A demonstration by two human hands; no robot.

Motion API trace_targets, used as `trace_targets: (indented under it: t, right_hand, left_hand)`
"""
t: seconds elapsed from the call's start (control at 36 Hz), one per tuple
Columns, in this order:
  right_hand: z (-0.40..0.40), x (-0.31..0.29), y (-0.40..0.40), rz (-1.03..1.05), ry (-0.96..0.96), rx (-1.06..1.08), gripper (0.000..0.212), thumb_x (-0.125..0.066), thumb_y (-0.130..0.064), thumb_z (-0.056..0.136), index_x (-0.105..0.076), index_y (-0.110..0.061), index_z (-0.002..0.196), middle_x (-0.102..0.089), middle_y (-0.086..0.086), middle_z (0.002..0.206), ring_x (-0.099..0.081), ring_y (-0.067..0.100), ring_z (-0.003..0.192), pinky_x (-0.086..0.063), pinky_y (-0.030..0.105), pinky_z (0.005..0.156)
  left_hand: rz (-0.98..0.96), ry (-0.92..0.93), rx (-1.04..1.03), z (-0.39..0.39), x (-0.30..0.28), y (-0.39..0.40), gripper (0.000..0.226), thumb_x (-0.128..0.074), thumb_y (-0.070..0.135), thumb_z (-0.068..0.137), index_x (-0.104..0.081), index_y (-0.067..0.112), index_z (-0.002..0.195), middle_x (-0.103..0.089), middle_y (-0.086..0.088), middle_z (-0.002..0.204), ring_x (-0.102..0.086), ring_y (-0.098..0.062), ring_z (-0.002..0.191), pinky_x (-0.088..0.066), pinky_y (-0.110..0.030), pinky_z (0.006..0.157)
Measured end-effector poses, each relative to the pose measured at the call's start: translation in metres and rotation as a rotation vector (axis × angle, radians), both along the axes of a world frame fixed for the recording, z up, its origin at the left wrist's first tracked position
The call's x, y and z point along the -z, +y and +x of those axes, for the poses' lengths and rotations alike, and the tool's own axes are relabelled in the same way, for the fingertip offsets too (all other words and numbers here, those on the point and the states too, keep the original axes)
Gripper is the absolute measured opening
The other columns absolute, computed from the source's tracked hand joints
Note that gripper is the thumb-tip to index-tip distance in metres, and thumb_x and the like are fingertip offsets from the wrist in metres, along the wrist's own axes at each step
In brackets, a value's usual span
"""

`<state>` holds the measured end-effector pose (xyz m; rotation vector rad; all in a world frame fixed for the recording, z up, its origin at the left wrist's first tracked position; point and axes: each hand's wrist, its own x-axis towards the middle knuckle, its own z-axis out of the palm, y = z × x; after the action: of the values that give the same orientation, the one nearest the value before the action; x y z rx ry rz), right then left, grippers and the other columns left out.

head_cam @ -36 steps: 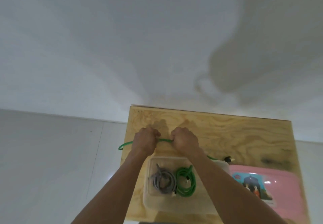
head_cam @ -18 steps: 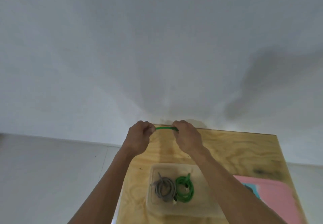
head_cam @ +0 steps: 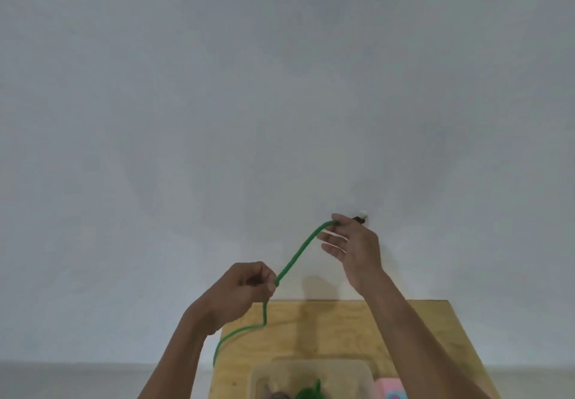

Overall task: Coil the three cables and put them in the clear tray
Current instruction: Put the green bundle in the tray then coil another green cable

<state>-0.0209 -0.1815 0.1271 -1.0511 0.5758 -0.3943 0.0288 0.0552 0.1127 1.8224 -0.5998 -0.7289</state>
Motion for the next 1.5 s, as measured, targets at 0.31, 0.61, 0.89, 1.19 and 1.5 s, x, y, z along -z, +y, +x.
trace_targets:
  t: [0.31, 0.61, 0.89, 1.19, 1.5]
  right_hand:
    - [-0.021, -0.091, -0.008, -0.241, -0.268, -0.171, 0.018, -0.059, 0.0, 0.097, -0.05, -0.014, 0.105, -0.078, 0.008, 0.101, -0.07, 0.025, 0.077, -0.055, 0.037, 0.074]
    - [-0.026, -0.126, -0.021, -0.611, -0.283, -0.36, 0.016, -0.059, -0.007, 0.098, -0.061, -0.018, 0.11, -0.078, 0.002, 0.094, -0.057, 0.011, 0.068, -0.046, 0.025, 0.066]
    - [-0.015, -0.157, -0.037, -1.002, -0.312, -0.4, 0.015, -0.065, -0.014, 0.095, -0.072, -0.024, 0.102, -0.077, -0.01, 0.087, -0.069, 0.004, 0.089, -0.046, 0.005, 0.077]
    - [-0.012, -0.188, -0.05, -1.346, -0.464, -0.393, 0.014, -0.068, -0.012, 0.094, -0.077, -0.018, 0.103, -0.075, -0.009, 0.094, -0.067, 0.003, 0.087, -0.05, 0.012, 0.078]
    - [-0.001, -0.207, -0.053, -1.1, -0.611, -0.423, 0.013, -0.085, -0.008, 0.076, -0.076, -0.006, 0.085, -0.076, 0.002, 0.08, -0.074, 0.023, 0.078, -0.062, 0.041, 0.08]
  left_hand:
    - [0.117, -0.179, -0.085, 0.001, -0.05, -0.061, 0.015, -0.056, 0.0, 0.093, -0.071, 0.003, 0.096, -0.075, -0.013, 0.093, -0.069, -0.017, 0.086, -0.051, -0.017, 0.072]
    - [-0.371, -0.503, -0.479, -0.009, -0.148, -0.116, 0.023, -0.059, 0.024, 0.098, -0.062, 0.027, 0.121, -0.071, 0.008, 0.108, -0.067, -0.002, 0.101, -0.057, -0.026, 0.088]
    - [-0.175, -1.212, -0.559, -0.01, -0.165, -0.108, 0.063, -0.073, -0.005, 0.079, -0.055, 0.015, 0.136, -0.05, 0.011, 0.136, -0.039, 0.001, 0.128, -0.024, 0.001, 0.103]
    - [0.061, -1.349, -0.32, -0.024, -0.187, -0.108, 0.027, -0.061, 0.011, 0.095, -0.069, 0.014, 0.121, -0.071, 0.002, 0.12, -0.067, -0.016, 0.105, -0.051, -0.03, 0.099]
    - [-0.287, -0.412, -0.223, -0.046, -0.197, -0.107, 0.03, -0.046, 0.024, 0.104, -0.068, 0.004, 0.108, -0.077, -0.009, 0.094, -0.074, -0.021, 0.084, -0.057, -0.037, 0.083]
